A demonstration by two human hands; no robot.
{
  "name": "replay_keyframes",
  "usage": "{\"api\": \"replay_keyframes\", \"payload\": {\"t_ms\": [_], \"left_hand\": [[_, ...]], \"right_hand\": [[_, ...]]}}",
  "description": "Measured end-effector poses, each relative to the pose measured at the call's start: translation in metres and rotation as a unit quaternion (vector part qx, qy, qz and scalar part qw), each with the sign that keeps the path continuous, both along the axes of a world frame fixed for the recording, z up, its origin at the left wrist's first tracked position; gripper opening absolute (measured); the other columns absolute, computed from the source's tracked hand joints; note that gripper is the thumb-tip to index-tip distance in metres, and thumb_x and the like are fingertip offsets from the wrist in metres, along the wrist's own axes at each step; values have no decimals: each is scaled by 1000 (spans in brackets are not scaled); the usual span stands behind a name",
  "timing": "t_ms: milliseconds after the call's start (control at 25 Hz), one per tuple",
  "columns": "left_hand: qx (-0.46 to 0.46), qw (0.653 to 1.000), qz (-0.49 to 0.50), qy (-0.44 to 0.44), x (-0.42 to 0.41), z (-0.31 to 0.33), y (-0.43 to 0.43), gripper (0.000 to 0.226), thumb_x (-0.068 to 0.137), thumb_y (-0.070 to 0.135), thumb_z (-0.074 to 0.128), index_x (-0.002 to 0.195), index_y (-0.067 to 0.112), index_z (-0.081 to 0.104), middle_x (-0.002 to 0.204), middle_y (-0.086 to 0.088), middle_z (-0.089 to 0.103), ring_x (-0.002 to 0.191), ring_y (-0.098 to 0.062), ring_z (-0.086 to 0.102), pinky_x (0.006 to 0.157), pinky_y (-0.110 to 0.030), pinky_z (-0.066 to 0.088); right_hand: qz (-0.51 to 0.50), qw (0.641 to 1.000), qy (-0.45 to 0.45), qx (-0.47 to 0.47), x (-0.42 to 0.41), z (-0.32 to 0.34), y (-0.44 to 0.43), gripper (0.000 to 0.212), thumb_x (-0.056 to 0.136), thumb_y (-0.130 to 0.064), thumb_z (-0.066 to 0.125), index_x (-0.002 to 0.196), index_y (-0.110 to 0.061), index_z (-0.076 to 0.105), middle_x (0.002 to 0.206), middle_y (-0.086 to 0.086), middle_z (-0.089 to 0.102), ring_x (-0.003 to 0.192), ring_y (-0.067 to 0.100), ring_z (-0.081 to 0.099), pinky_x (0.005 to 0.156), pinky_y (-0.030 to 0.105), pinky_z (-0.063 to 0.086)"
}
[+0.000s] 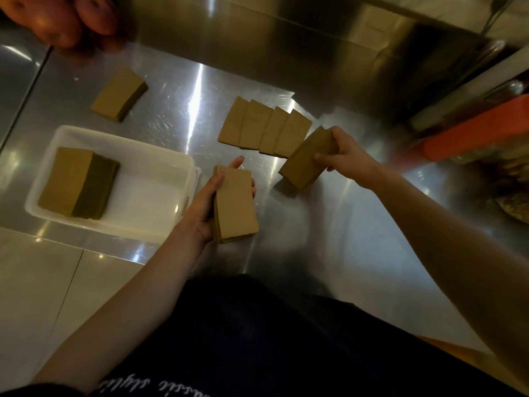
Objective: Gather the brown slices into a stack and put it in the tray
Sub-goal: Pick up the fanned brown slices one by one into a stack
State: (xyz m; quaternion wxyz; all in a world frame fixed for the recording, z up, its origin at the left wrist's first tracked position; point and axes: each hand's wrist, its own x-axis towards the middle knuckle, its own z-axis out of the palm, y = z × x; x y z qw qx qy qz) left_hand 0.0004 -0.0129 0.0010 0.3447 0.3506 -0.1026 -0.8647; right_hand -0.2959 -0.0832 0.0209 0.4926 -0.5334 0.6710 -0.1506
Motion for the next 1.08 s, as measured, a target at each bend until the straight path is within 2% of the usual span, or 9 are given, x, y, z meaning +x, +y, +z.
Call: {"api": "replay_keyframes", "payload": {"t_ms": [200, 400, 560, 600, 720, 800, 920, 1000, 1080], "left_hand": [[-4, 1000, -5, 16, -1, 3, 1, 98, 58, 48, 90, 144, 29, 47, 106, -12, 67, 90, -20, 69, 76, -37, 59], [-13, 1000, -10, 14, 0, 5, 3, 100, 57, 51, 90, 145, 30, 47, 108, -10, 68, 92, -20, 69, 77, -39, 60], [-41, 999, -30, -12, -1, 8, 3, 107, 51, 62, 87, 146, 34, 46, 136, -13, 59, 111, -32, 64, 84, -49, 58], [-44, 998, -34, -9, -1, 10, 3, 110, 49, 62, 88, 147, 33, 45, 138, -13, 58, 112, -33, 65, 82, -51, 58], [-30, 999, -43, 0, -1, 16, 5, 129, 40, 58, 93, 152, 25, 37, 126, -13, 66, 102, -33, 71, 73, -48, 61], [-14, 998, -55, 6, 1, 19, 8, 134, 34, 57, 95, 150, 20, 39, 115, -14, 72, 94, -31, 74, 68, -45, 61], [-28, 997, -69, 1, 3, 21, 10, 112, 32, 59, 94, 130, 17, 60, 104, -13, 77, 90, -28, 75, 67, -43, 62], [-40, 997, -73, -2, 4, 20, 11, 89, 32, 60, 94, 108, 18, 77, 102, -12, 78, 89, -27, 76, 68, -42, 62], [-42, 997, -71, -11, 4, 19, 12, 77, 32, 61, 93, 97, 20, 82, 102, -12, 78, 90, -27, 76, 68, -42, 62]], "right_hand": [[6, 999, -47, -7, 9, 45, 22, 37, 90, -20, 64, 118, -28, 41, 105, -13, 51, 90, 13, 57, 65, 21, 48], [65, 995, -67, -20, 35, 88, 38, 45, 89, -19, 65, 125, -25, 39, 112, -11, 51, 98, 15, 57, 72, 26, 52], [127, 990, -62, -17, 65, 108, 48, 49, 88, -20, 66, 130, -20, 39, 124, -1, 50, 107, 18, 57, 79, 31, 54], [141, 988, -66, -14, 73, 110, 50, 49, 89, -20, 66, 130, -19, 40, 126, 1, 50, 108, 18, 57, 83, 32, 54], [176, 982, -60, -14, 93, 112, 56, 46, 89, -22, 66, 127, -20, 41, 128, 1, 51, 112, 18, 55, 90, 34, 53], [197, 980, -34, -26, 105, 111, 60, 45, 89, -24, 66, 126, -23, 40, 126, -2, 49, 110, 16, 54, 88, 28, 51], [213, 975, 15, -61, 116, 109, 65, 51, 89, -27, 65, 132, -24, 38, 124, -4, 47, 108, 14, 51, 87, 25, 47], [227, 968, 61, -89, 121, 106, 67, 60, 90, -29, 64, 141, -21, 34, 134, 1, 45, 117, 18, 47, 93, 28, 42], [239, 959, 104, -111, 124, 103, 69, 64, 90, -31, 63, 145, -20, 32, 140, 5, 42, 123, 23, 45, 92, 27, 37]]}}
